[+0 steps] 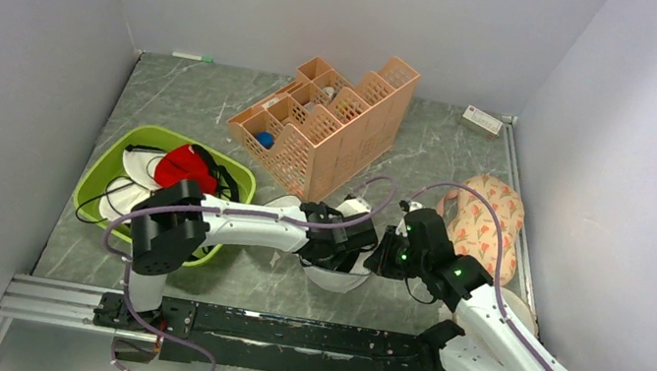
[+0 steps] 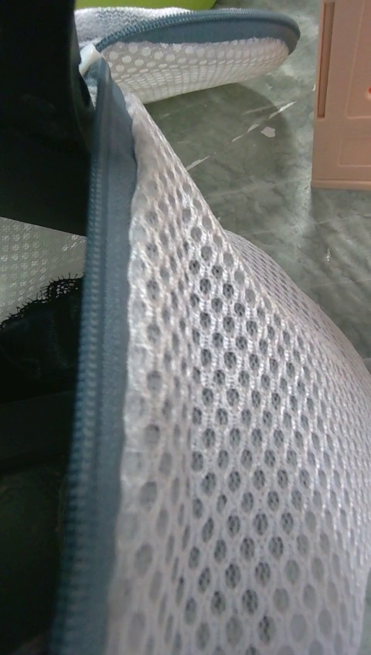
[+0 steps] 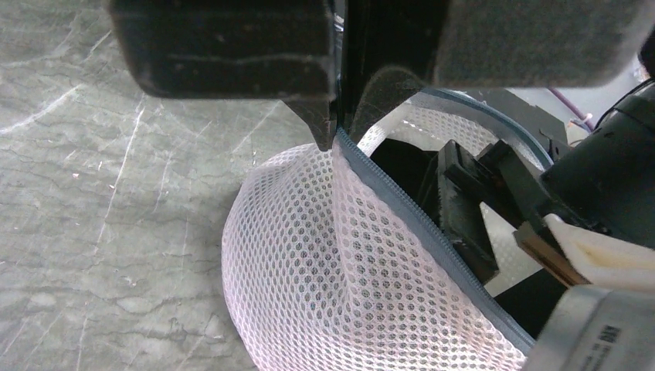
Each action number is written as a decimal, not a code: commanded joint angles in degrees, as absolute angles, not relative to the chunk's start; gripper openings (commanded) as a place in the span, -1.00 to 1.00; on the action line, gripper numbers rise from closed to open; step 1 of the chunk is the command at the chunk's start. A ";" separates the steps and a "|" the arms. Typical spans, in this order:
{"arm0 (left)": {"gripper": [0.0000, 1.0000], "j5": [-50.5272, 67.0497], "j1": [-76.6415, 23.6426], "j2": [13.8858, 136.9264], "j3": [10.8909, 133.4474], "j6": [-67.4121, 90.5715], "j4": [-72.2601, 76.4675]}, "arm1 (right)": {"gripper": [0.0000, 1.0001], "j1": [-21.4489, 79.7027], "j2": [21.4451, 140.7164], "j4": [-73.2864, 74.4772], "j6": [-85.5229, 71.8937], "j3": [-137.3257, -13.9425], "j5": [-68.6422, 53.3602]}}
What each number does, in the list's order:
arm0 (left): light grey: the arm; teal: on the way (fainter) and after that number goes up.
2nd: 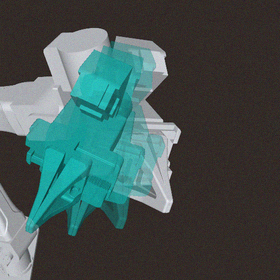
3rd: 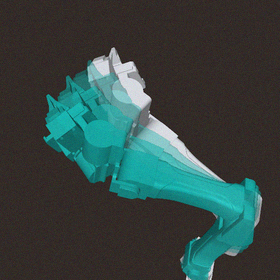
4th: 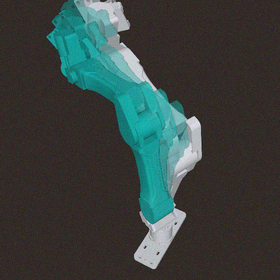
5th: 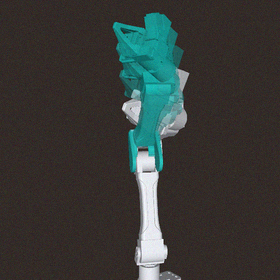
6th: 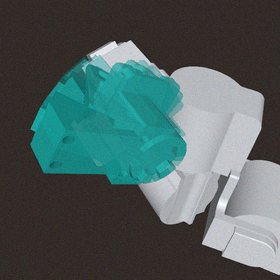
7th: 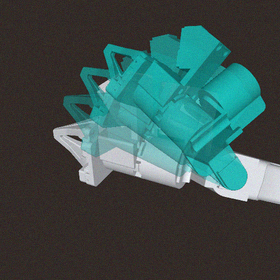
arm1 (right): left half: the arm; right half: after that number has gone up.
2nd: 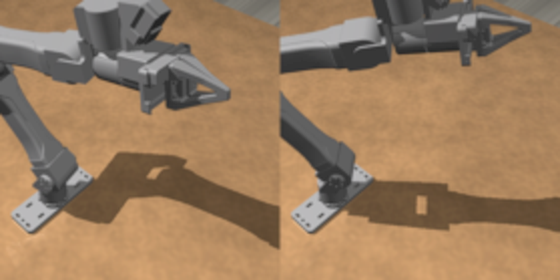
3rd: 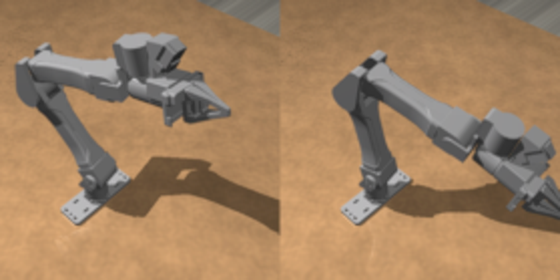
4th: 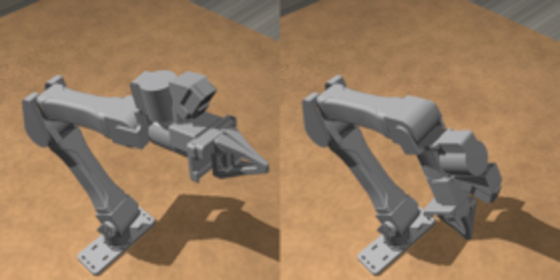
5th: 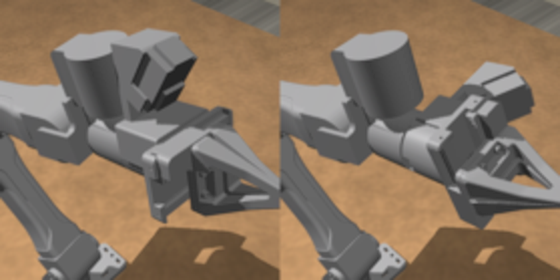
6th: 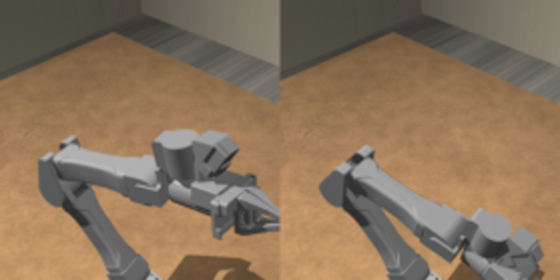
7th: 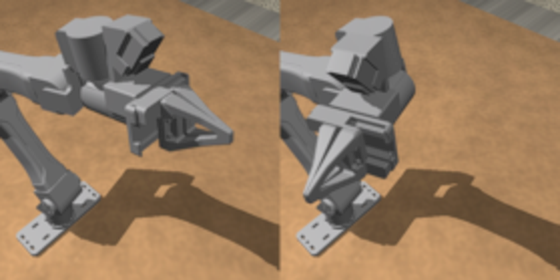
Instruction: Unzip the laundry bag and remove the bra
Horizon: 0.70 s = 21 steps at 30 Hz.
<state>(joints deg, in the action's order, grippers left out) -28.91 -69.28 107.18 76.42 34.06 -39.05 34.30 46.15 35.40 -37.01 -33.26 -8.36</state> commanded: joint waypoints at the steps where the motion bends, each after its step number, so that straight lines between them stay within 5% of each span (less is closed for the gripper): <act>1: 0.50 -27.32 -69.57 109.83 76.43 33.15 -36.66 | -1.00 34.48 46.46 35.48 -36.14 -32.81 -8.20; 15: -0.80 -21.02 -69.61 101.67 75.94 32.52 -33.34 | -1.00 34.53 46.29 35.25 -36.21 -32.55 -8.53; 21: -0.86 -17.34 -69.61 94.15 74.55 32.01 -30.63 | -1.00 34.46 46.45 35.07 -36.30 -32.73 -8.53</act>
